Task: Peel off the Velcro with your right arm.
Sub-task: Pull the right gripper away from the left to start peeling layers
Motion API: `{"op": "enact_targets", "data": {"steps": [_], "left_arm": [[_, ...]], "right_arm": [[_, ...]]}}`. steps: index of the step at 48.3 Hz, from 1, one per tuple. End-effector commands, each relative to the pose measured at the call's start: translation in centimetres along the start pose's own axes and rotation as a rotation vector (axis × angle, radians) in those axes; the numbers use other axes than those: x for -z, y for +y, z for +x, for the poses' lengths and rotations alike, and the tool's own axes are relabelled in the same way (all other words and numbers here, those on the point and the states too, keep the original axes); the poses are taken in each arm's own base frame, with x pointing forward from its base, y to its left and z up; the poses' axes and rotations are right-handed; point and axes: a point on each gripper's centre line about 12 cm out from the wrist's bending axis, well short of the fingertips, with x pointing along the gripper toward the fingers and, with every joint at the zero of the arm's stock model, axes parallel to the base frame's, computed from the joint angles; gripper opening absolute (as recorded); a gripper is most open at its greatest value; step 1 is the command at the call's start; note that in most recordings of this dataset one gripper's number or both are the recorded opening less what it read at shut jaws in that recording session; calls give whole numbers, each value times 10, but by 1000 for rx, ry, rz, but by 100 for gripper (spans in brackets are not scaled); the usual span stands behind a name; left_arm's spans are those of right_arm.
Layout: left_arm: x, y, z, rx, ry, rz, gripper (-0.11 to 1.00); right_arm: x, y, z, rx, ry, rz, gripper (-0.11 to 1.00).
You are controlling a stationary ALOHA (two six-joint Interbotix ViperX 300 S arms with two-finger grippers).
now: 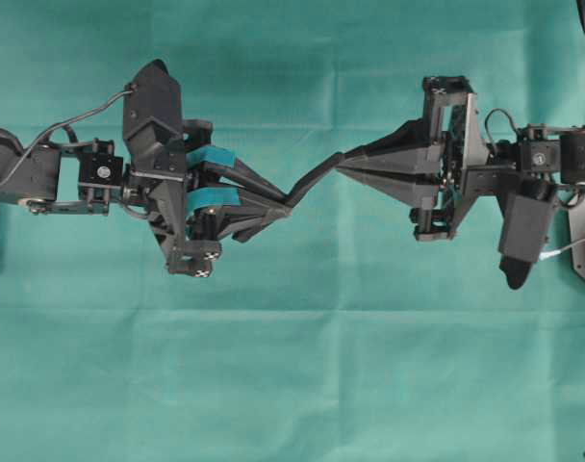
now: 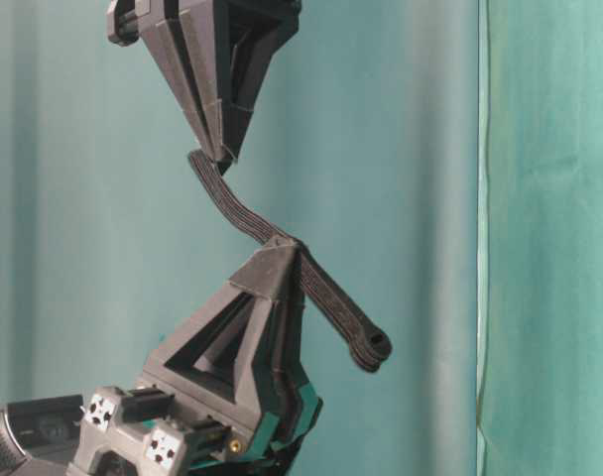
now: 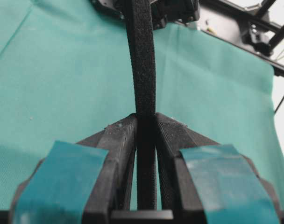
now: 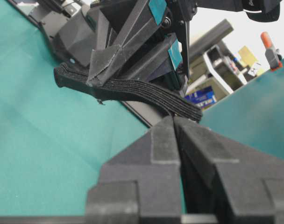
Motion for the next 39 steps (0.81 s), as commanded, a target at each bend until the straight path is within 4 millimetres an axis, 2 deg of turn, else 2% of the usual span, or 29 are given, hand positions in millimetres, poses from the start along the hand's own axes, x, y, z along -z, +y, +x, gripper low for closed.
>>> {"op": "enact_targets", "data": {"steps": [1,21,39], "left_arm": [[-10,-5,-4,17,-36,-1,10],[-10,-5,-4,17,-36,-1,10],[-10,-5,-4,17,-36,-1,10]], "right_arm": [[-7,-6,3,20,-27,-3,-9],[-3,-2,0,9,-15,4,-9],[1,13,7,-39,-6,14,-9]]}}
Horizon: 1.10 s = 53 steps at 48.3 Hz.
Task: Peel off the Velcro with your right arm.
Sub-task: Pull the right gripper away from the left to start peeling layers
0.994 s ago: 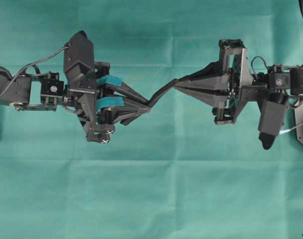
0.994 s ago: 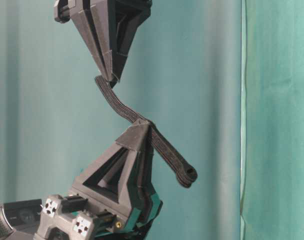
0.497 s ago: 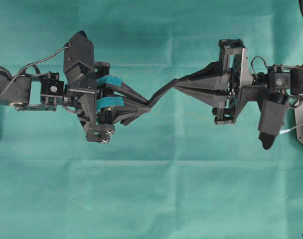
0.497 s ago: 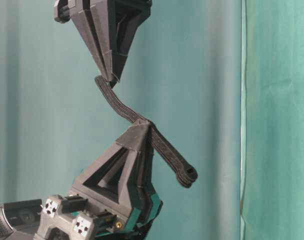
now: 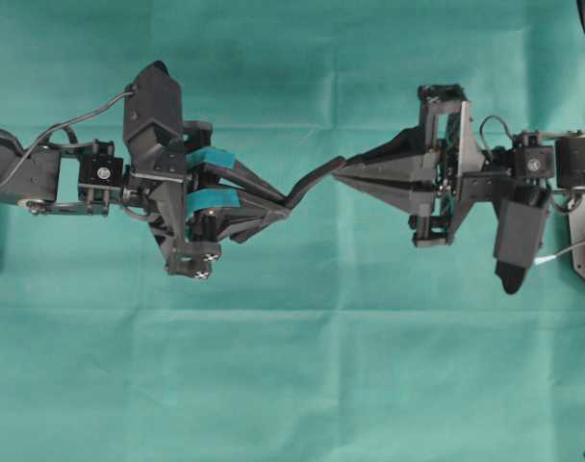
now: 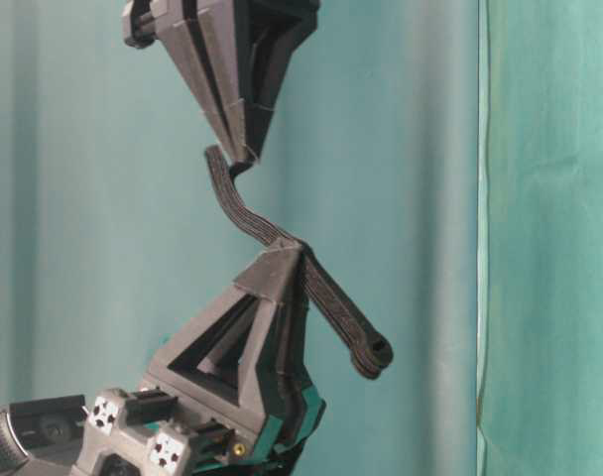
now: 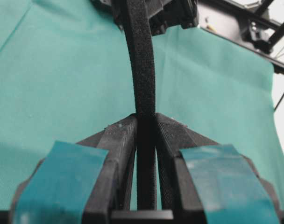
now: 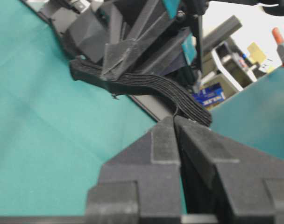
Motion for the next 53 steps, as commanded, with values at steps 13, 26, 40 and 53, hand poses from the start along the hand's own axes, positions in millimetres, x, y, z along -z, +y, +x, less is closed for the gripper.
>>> {"op": "enact_targets", "data": {"steps": [13,26,40,53], "left_arm": [[-12,-5,-3,17,-39,-1,10],[-12,-5,-3,17,-39,-1,10],[-12,-5,-4,18,-41,-1,10],[-13,-6,-4,21,-49,-1,10]], "right_arm": [[-5,8,11,-27,-23,3,-9],[-4,14,17,-47,-21,5,-9],[-5,22,21,-71,-23,8,-9],[-5,33,24,-104,-21,9,-9]]}}
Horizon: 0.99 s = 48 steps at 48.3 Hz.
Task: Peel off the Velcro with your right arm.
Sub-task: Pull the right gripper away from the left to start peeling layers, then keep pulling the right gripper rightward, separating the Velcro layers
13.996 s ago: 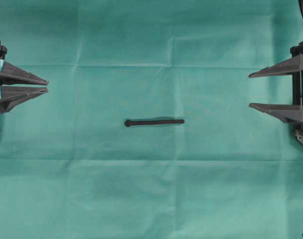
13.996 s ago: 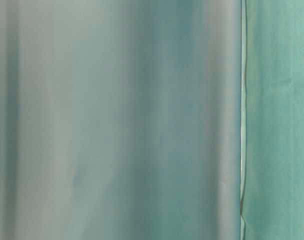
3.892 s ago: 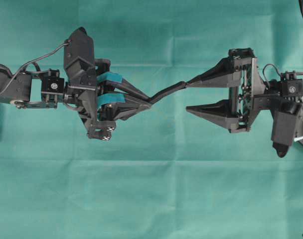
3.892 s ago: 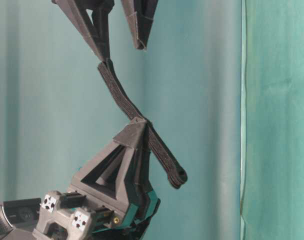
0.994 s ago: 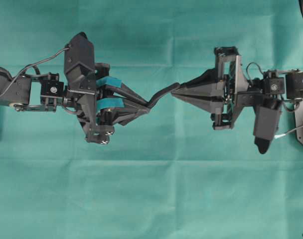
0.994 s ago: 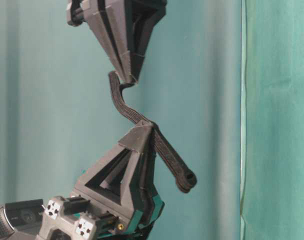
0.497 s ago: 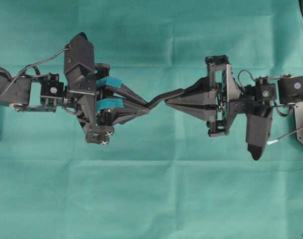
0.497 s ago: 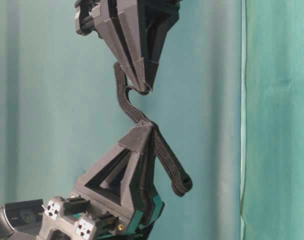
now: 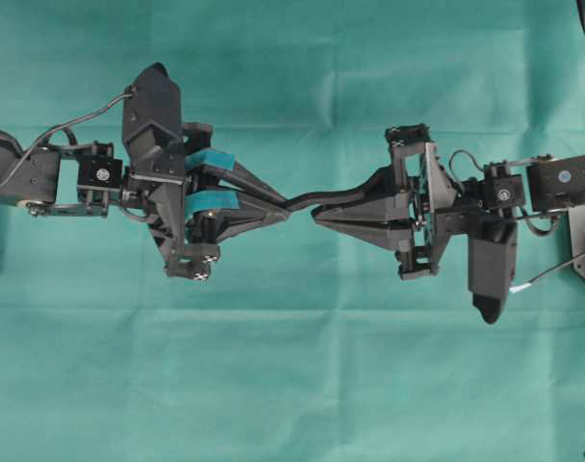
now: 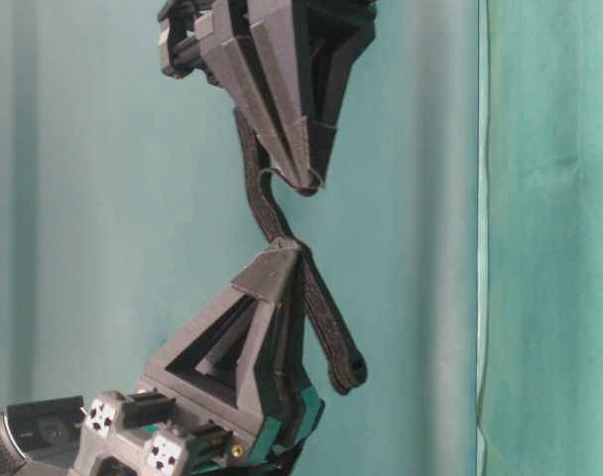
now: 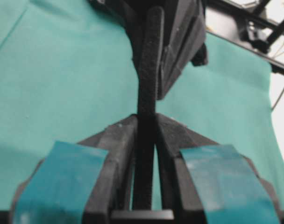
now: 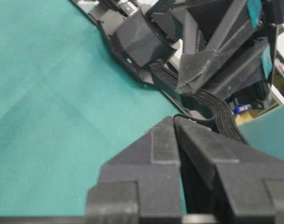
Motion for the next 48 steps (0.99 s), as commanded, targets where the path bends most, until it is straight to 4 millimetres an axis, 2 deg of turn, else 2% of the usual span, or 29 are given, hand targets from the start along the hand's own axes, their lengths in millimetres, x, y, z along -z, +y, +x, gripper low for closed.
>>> {"op": "enact_targets", "data": {"steps": [1,18,48], "left_arm": [[-12,-4,-4,14,-41,-2,10],[-12,-4,-4,15,-42,-2,10],[-11,-5,-4,17,-39,-1,10]], "right_arm": [[-10,-2,5,4,-32,-3,-9],[-7,3,16,-16,-22,-1,-9],[-6,0,31,-12,-23,-7,-9]]}}
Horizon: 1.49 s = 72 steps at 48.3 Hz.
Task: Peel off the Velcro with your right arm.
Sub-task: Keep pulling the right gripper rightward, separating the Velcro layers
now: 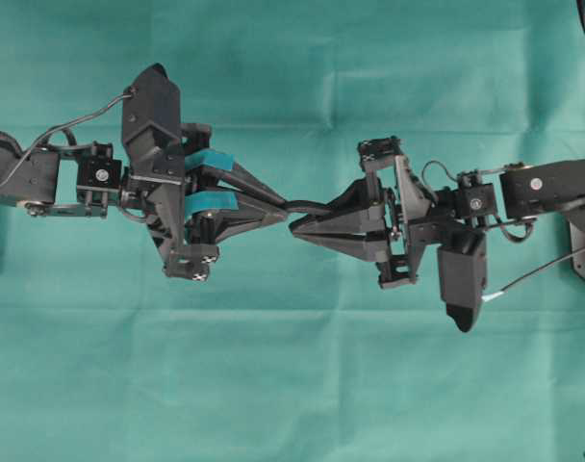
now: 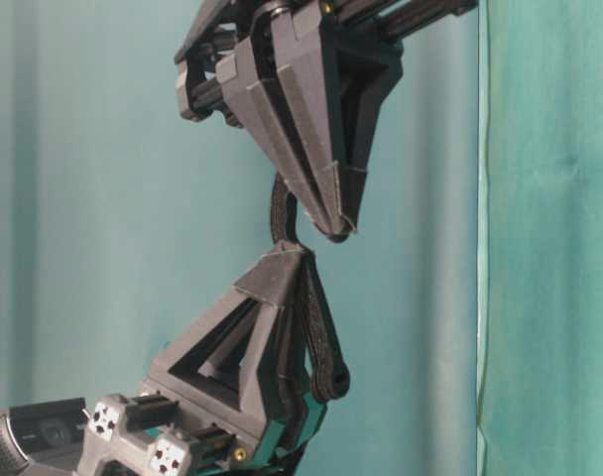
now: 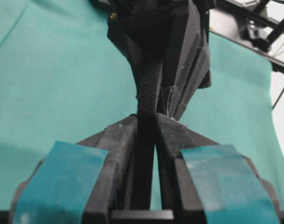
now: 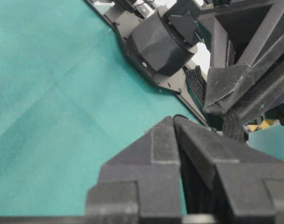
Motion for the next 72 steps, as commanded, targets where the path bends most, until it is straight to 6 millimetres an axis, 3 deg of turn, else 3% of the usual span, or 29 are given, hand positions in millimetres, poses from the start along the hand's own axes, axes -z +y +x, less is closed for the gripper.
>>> {"op": "enact_targets", "data": {"steps": [1,45,72], "left_arm": [[-14,-5,-3,17,-48,-2,10],[-13,-5,-3,19,-49,-2,10],[-12,-5,-4,17,-44,-2,10]], "right_arm": [[-10,-7,7,16,-31,-7,-9],[-5,3,22,-51,40,-28,-9],[-3,6,18,-63,54,-23,-9]]}}
